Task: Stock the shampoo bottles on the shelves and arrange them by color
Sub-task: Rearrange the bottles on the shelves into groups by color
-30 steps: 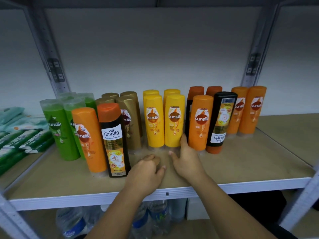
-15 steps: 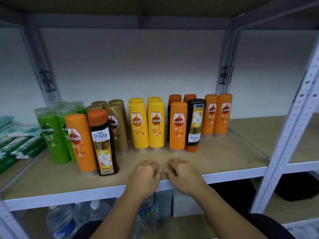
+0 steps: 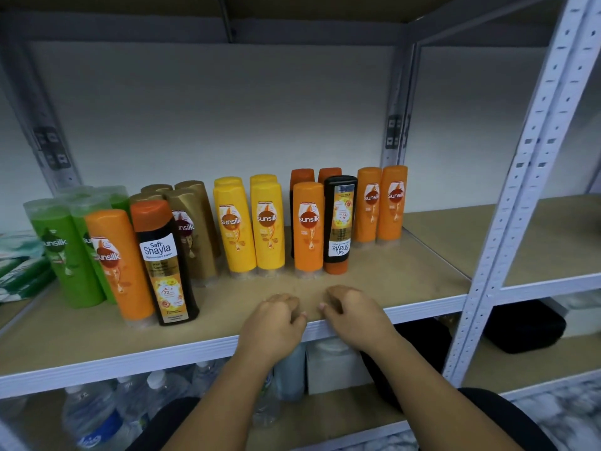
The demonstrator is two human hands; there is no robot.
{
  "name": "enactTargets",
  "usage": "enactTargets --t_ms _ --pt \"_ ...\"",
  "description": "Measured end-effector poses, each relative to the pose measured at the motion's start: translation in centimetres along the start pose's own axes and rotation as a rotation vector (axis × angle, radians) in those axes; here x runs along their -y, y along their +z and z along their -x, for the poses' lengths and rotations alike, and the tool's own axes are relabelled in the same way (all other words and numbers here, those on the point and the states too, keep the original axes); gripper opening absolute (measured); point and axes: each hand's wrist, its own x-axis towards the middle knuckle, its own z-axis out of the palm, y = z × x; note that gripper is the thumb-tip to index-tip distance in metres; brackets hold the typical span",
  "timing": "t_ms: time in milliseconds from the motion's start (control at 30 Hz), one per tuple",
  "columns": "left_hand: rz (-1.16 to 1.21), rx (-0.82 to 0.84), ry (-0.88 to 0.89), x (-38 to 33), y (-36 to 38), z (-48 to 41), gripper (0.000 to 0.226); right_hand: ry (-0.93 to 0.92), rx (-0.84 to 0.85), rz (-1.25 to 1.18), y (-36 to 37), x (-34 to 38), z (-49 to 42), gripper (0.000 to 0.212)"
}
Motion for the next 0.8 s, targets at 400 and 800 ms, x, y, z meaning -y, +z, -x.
enactTargets --t_ms 400,800 --pt "0.342 -0.077 -0.154 -0.4 0.1 -6.0 0.077 -0.01 0.055 0.056 0.0 -2.1 -3.4 0.028" --pt "0.613 -0.159 -0.188 -0.5 1.7 -9.8 0.062 -0.111 0.067 0.138 0.5 -3.3 -3.9 0.036"
